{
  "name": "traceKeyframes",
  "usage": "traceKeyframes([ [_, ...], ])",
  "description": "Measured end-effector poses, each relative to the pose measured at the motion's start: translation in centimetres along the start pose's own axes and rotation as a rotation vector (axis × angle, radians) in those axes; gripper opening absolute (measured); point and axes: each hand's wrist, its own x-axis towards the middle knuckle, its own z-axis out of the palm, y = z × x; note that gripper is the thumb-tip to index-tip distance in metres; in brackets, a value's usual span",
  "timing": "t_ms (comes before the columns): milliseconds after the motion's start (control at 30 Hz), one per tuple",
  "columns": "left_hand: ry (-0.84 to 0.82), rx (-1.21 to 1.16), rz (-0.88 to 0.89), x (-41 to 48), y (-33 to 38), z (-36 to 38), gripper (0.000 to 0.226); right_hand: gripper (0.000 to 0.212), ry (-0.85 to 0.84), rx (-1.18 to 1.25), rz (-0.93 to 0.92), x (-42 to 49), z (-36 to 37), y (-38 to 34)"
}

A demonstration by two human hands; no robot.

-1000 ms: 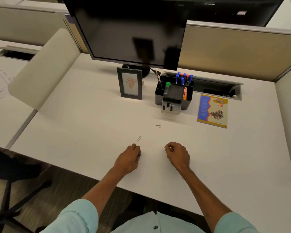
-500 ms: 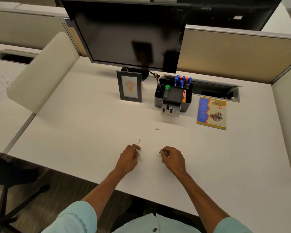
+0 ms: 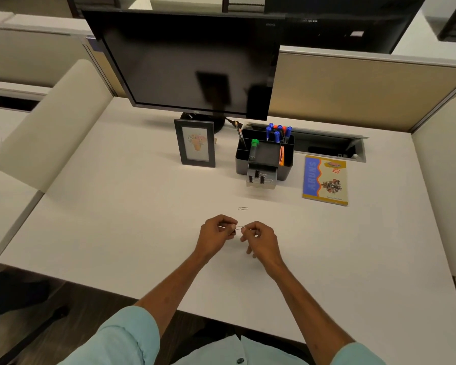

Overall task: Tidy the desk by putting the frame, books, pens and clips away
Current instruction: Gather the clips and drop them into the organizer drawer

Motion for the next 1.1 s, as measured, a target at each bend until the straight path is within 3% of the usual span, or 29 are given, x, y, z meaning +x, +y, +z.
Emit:
traceKeyframes([
  [267,-0.032,0.065,0.11,3.6,2.1,1.0,0.016,0.01,0.115,0.072,0.006,3.9,-1.8,-2.4],
  [533,-0.027,0.361,0.323,8.4,3.7,0.3,0.028,0.011,0.508,0.1,0.066,11.3,-5.2,-6.2],
  [767,-0.057,0.542,0.448,12.7,4.2,-0.8,0.034,0.012,0.561,-0.283,0.087,16.2,-5.1,-8.3],
  [1100,-0.12,0.663,0.506,15.3,4.1,-0.9,0.035,0.019,0.711,-0.413,0.115,17.6,-3.0,-7.5],
])
